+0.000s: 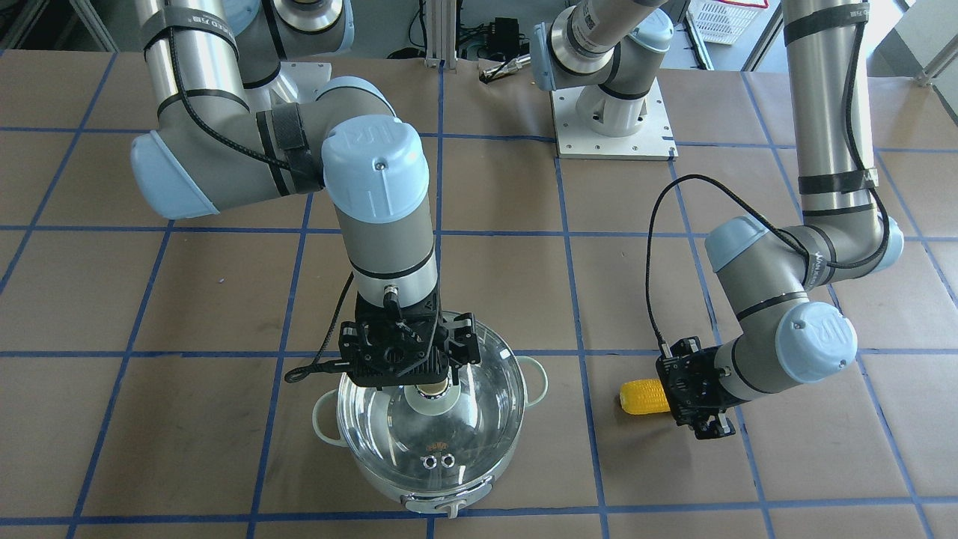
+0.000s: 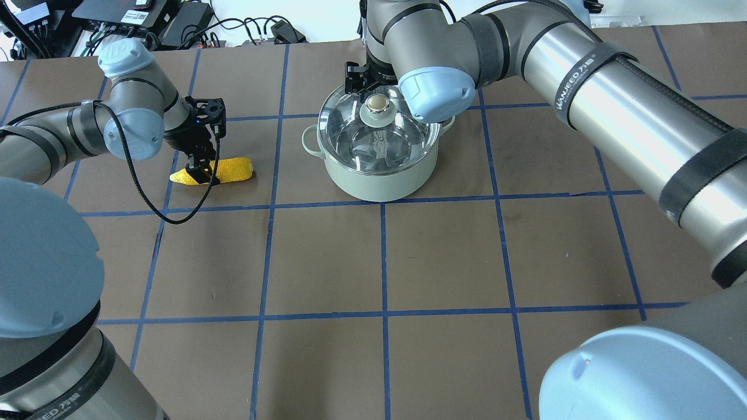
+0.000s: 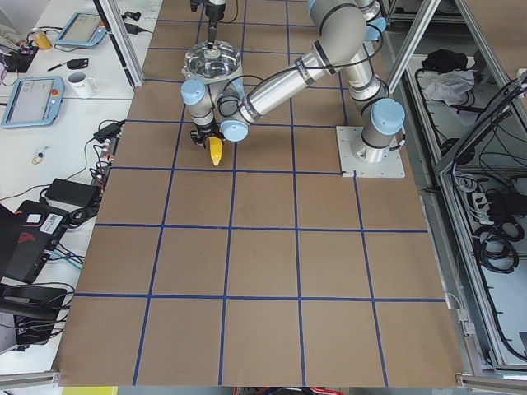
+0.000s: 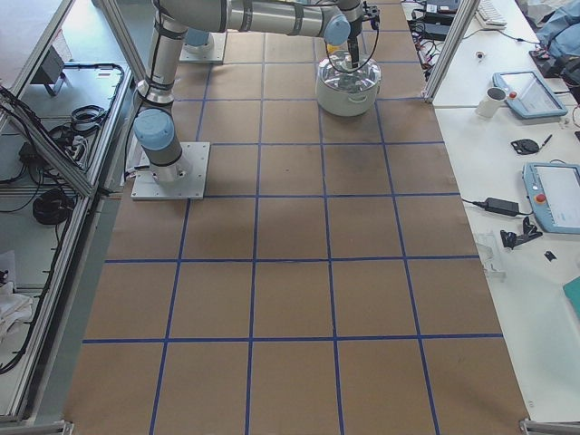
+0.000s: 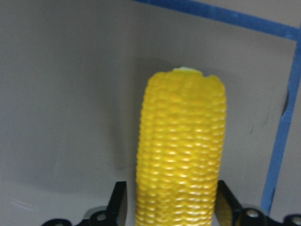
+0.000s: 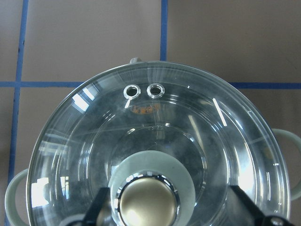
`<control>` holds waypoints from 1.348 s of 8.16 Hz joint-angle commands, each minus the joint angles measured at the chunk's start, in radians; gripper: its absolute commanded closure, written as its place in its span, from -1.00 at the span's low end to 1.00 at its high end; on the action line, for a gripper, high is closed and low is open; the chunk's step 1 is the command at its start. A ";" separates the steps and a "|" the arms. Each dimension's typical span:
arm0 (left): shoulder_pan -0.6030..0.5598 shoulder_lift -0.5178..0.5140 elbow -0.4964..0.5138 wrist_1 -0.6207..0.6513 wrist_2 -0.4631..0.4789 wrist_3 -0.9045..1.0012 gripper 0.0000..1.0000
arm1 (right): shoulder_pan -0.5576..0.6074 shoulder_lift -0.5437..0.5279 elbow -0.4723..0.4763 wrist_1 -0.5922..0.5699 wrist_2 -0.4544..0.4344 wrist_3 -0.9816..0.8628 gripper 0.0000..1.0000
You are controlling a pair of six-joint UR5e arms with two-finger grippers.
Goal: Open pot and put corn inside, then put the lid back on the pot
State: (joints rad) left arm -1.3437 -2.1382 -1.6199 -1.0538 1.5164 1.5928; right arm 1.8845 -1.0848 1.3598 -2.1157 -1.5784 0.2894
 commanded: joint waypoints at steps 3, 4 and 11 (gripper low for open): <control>-0.051 0.068 0.008 -0.002 0.021 -0.008 1.00 | 0.002 0.031 -0.001 -0.044 0.003 0.008 -0.45; -0.063 0.124 0.008 -0.005 0.053 -0.014 1.00 | 0.002 0.029 -0.002 -0.047 0.003 0.008 -0.31; -0.173 0.296 0.009 -0.002 0.054 -0.117 1.00 | 0.016 -0.007 -0.025 -0.046 0.005 0.024 0.19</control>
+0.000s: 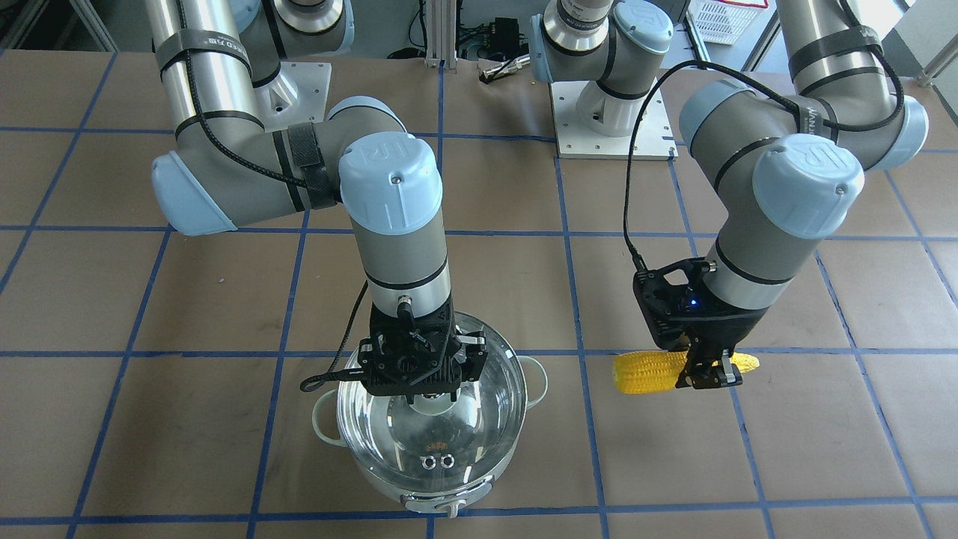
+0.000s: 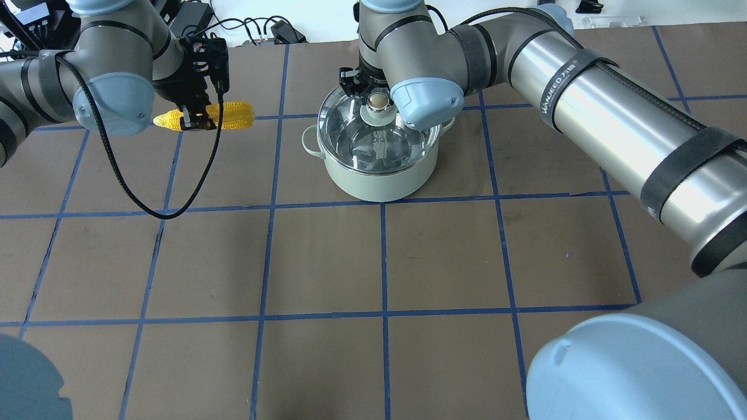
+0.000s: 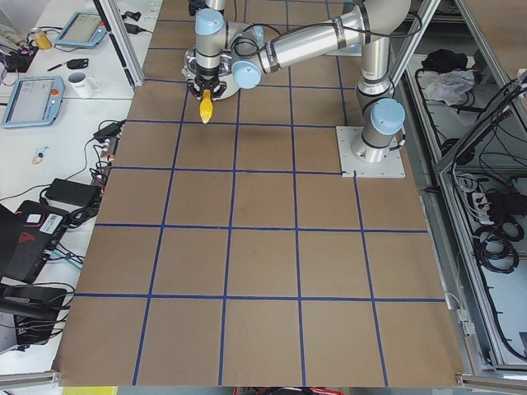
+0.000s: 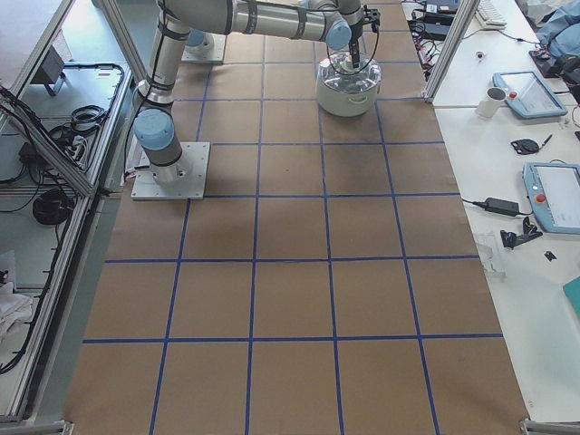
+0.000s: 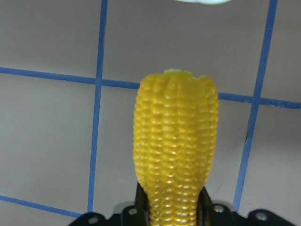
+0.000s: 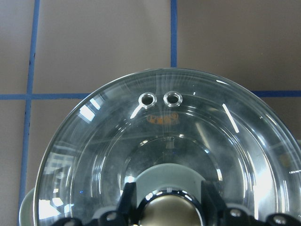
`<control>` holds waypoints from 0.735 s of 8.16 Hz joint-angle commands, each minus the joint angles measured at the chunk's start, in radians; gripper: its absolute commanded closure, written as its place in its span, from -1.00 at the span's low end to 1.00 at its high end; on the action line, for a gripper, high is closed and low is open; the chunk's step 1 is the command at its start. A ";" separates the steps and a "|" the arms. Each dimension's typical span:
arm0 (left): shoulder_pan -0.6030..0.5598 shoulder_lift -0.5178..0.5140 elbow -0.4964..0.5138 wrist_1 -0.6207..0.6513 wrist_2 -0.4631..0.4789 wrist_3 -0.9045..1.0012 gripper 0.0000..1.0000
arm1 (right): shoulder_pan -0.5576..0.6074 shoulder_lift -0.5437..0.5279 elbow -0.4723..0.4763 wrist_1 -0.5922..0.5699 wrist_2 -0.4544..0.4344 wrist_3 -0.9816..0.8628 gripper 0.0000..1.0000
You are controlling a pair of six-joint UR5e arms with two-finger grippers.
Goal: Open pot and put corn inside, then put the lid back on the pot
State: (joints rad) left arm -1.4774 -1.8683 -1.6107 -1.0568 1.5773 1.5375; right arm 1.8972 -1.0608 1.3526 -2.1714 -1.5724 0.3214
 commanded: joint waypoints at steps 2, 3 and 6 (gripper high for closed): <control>-0.082 0.035 0.002 0.018 -0.005 -0.077 1.00 | -0.010 -0.123 -0.015 0.120 -0.004 -0.068 0.19; -0.107 0.034 0.000 0.058 -0.005 -0.127 1.00 | -0.032 -0.187 -0.004 0.201 -0.011 -0.102 0.22; -0.201 0.029 0.002 0.195 0.003 -0.232 1.00 | -0.179 -0.371 0.054 0.427 -0.001 -0.247 0.26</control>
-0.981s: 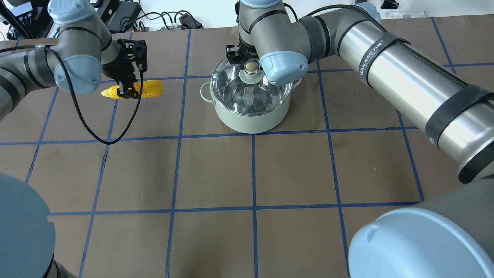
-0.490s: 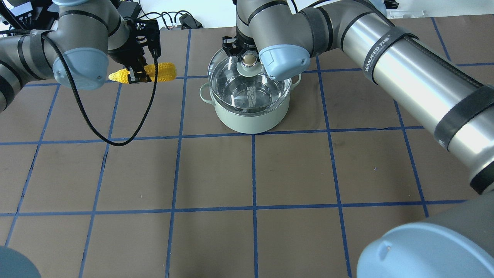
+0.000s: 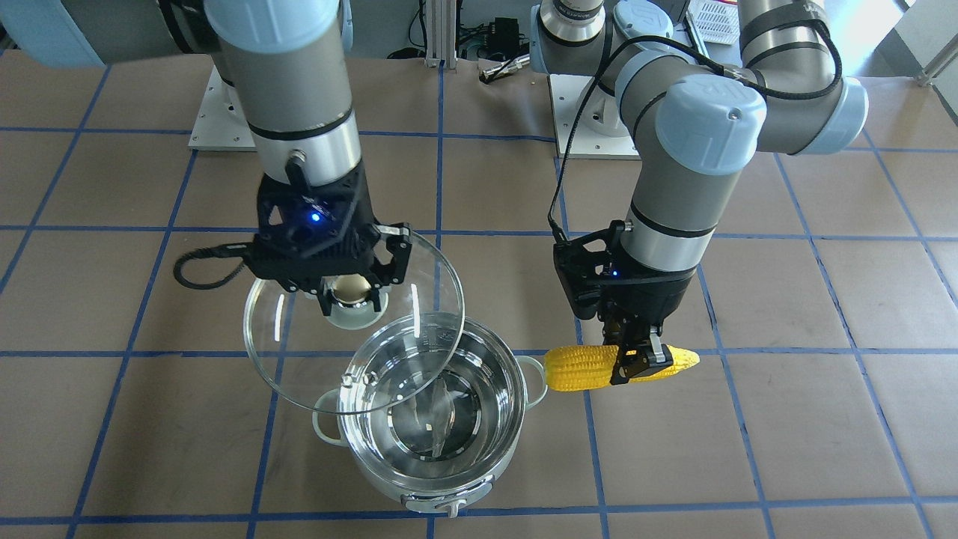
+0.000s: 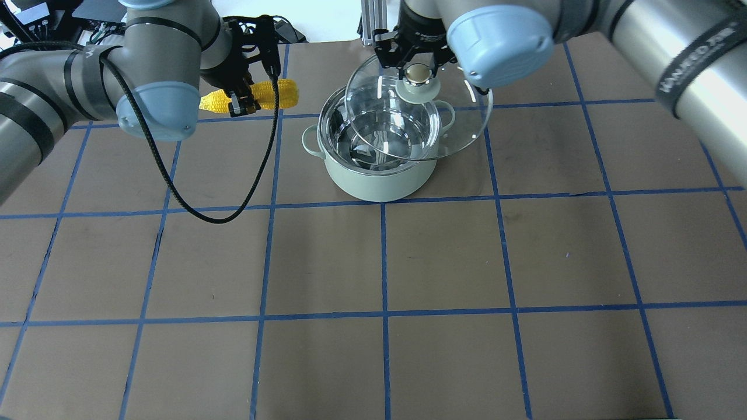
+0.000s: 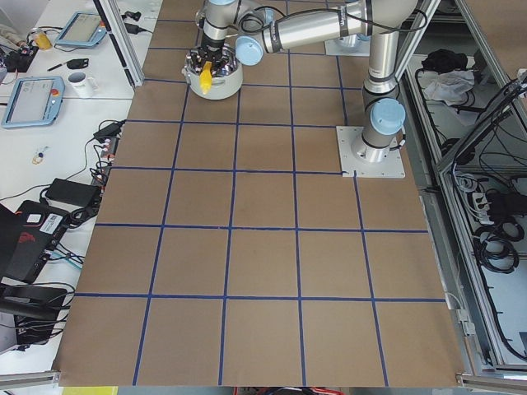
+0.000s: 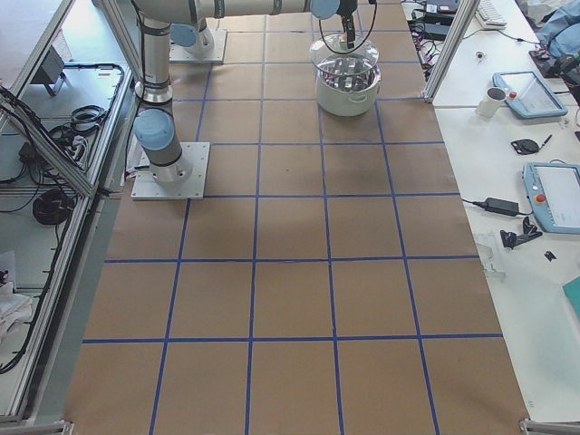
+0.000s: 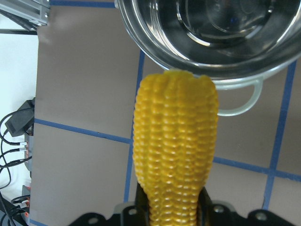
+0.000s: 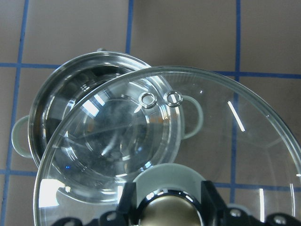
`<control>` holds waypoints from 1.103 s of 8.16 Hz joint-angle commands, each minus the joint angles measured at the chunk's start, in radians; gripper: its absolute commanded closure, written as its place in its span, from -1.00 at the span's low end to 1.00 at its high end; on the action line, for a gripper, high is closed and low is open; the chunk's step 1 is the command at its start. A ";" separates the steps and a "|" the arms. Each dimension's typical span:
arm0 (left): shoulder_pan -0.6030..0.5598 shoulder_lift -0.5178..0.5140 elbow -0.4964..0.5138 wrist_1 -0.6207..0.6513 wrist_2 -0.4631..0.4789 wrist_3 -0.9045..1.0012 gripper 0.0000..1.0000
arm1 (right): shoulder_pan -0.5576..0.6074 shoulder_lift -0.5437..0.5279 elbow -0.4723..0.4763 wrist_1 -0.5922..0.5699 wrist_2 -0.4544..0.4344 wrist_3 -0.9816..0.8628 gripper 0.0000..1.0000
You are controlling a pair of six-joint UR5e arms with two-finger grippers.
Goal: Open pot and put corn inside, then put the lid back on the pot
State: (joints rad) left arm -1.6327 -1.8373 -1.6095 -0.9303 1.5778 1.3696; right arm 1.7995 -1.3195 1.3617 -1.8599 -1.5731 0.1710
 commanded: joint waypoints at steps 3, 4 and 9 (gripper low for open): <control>-0.148 -0.046 0.002 0.215 -0.001 -0.208 1.00 | -0.117 -0.179 0.063 0.247 -0.007 -0.142 0.30; -0.189 -0.065 0.002 0.229 -0.001 -0.254 1.00 | -0.117 -0.182 0.063 0.252 -0.005 -0.159 0.31; -0.260 -0.173 0.065 0.278 -0.019 -0.299 1.00 | -0.121 -0.190 0.063 0.251 0.004 -0.166 0.32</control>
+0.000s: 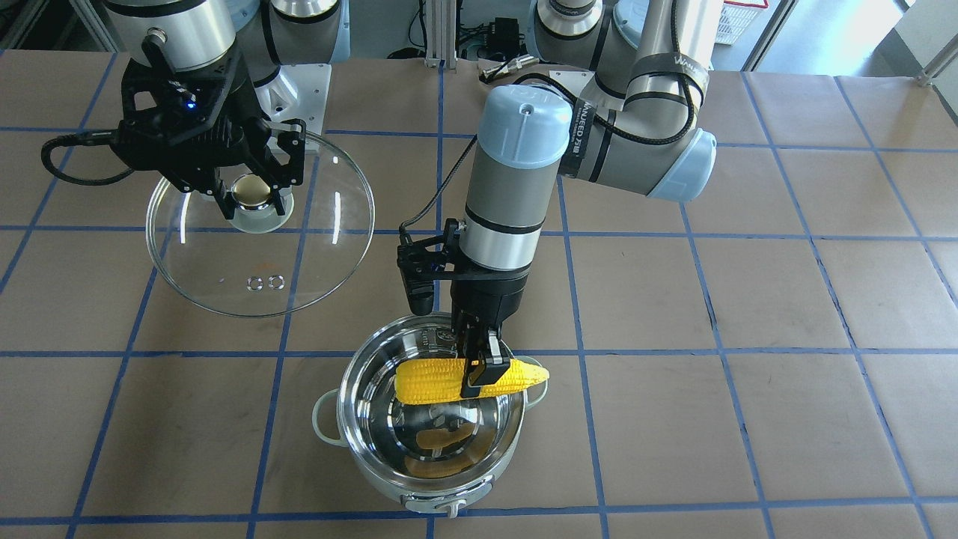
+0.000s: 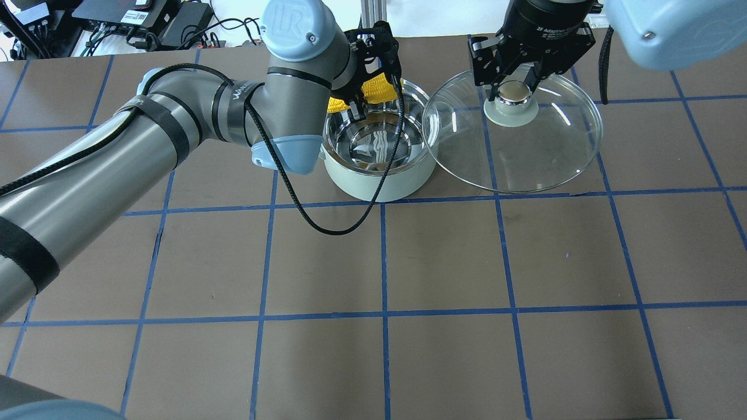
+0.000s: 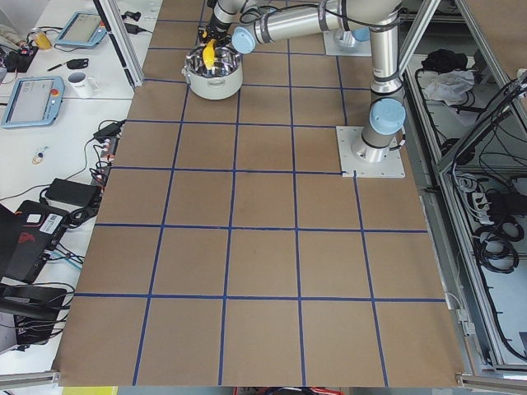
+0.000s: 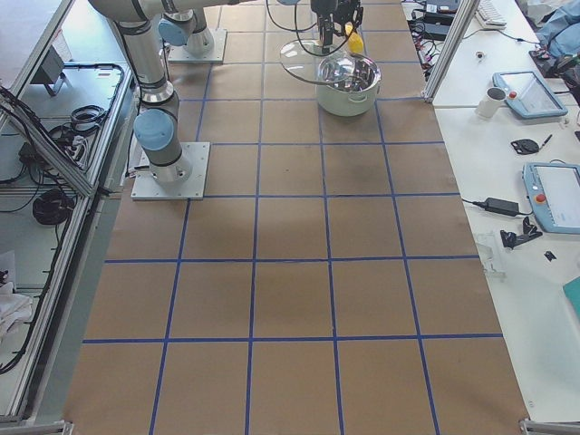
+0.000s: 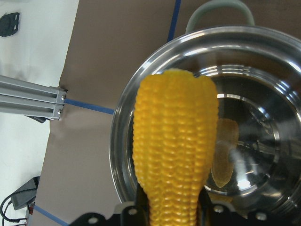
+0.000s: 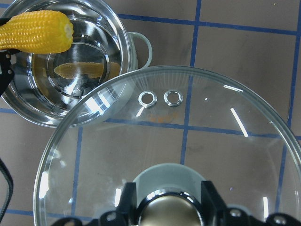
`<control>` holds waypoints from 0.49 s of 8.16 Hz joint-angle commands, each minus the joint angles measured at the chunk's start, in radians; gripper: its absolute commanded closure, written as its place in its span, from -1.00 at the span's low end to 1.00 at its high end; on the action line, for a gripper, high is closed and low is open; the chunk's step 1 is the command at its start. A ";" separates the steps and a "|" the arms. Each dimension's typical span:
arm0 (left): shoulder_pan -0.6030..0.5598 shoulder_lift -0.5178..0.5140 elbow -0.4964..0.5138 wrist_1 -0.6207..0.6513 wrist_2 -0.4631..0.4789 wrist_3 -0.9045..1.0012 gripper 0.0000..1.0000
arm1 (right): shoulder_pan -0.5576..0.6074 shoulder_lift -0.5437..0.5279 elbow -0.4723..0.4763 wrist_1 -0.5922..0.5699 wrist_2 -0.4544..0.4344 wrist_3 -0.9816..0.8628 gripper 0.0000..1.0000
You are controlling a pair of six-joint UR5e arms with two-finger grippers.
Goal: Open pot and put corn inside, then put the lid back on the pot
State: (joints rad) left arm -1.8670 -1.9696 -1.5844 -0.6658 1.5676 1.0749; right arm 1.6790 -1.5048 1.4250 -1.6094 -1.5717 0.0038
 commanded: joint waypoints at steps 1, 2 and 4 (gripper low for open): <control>-0.030 -0.064 0.052 0.015 -0.011 -0.004 1.00 | -0.001 -0.005 0.000 -0.001 0.001 0.002 0.33; -0.035 -0.084 0.053 0.015 -0.009 -0.004 1.00 | -0.001 -0.005 0.000 -0.001 0.001 0.002 0.37; -0.037 -0.101 0.053 0.014 -0.011 -0.006 1.00 | -0.001 -0.005 0.000 -0.001 -0.001 0.004 0.40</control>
State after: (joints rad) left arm -1.9008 -2.0494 -1.5334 -0.6515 1.5579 1.0707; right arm 1.6782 -1.5093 1.4251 -1.6105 -1.5714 0.0066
